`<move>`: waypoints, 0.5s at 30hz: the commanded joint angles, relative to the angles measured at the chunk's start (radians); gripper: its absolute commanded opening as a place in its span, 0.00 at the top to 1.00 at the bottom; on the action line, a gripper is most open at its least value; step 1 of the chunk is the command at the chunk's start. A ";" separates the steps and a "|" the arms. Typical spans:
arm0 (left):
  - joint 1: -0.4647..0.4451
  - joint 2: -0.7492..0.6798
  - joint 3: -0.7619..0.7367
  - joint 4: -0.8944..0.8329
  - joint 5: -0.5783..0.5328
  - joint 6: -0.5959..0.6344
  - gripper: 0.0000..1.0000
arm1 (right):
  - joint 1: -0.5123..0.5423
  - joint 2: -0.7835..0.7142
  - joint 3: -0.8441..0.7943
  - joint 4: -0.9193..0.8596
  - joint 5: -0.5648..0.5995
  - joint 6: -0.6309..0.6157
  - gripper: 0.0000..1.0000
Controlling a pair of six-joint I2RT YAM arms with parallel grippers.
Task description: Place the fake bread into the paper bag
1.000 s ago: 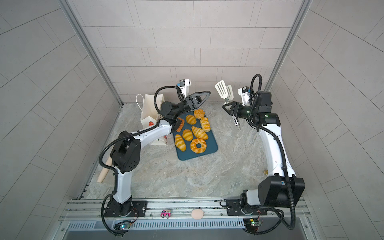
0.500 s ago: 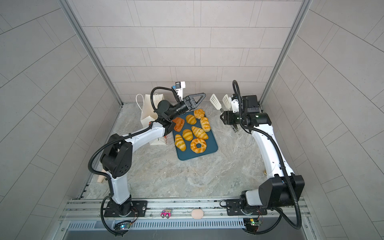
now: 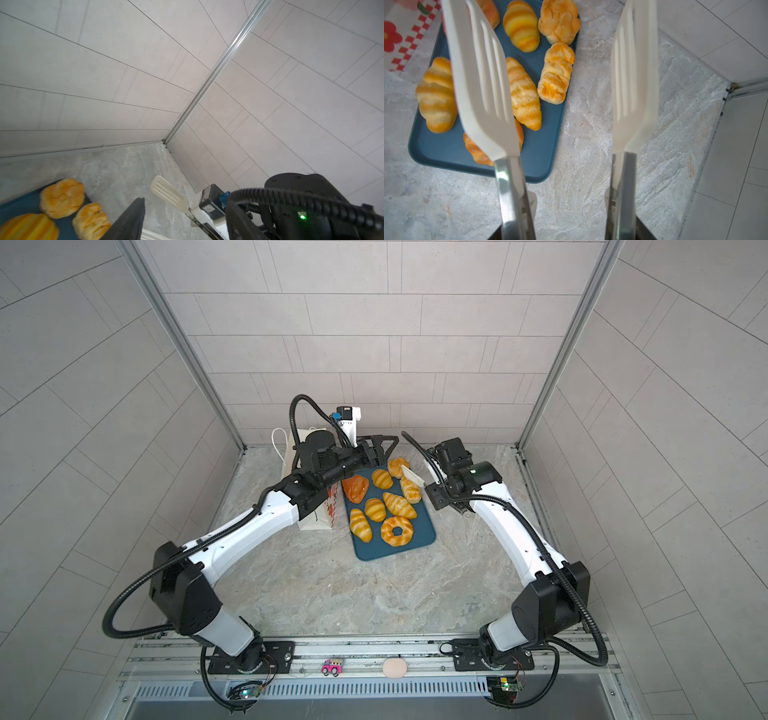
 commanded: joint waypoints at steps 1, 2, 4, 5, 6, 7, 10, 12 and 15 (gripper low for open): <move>-0.017 -0.054 -0.013 -0.205 -0.186 0.140 0.24 | 0.047 0.014 0.023 -0.068 0.109 -0.092 0.35; -0.020 -0.070 -0.015 -0.233 -0.214 0.157 0.19 | 0.058 0.021 0.024 -0.090 0.121 -0.095 0.35; -0.030 -0.100 -0.022 -0.284 -0.290 0.188 0.14 | 0.069 0.035 0.031 -0.131 0.134 -0.088 0.35; -0.033 -0.121 -0.030 -0.308 -0.335 0.202 0.11 | 0.073 0.041 0.035 -0.155 0.134 -0.076 0.35; -0.034 -0.141 -0.040 -0.323 -0.370 0.215 0.09 | 0.079 0.048 0.039 -0.176 0.137 -0.065 0.35; -0.035 -0.166 -0.056 -0.333 -0.405 0.230 0.07 | 0.089 0.055 0.044 -0.204 0.148 -0.045 0.36; -0.034 -0.243 -0.102 -0.354 -0.509 0.283 0.01 | 0.124 0.075 0.042 -0.263 0.186 0.018 0.37; -0.035 -0.289 -0.121 -0.374 -0.563 0.317 0.00 | 0.151 0.090 0.031 -0.295 0.202 0.067 0.37; -0.033 -0.360 -0.157 -0.400 -0.650 0.353 0.00 | 0.193 0.114 0.012 -0.336 0.208 0.129 0.38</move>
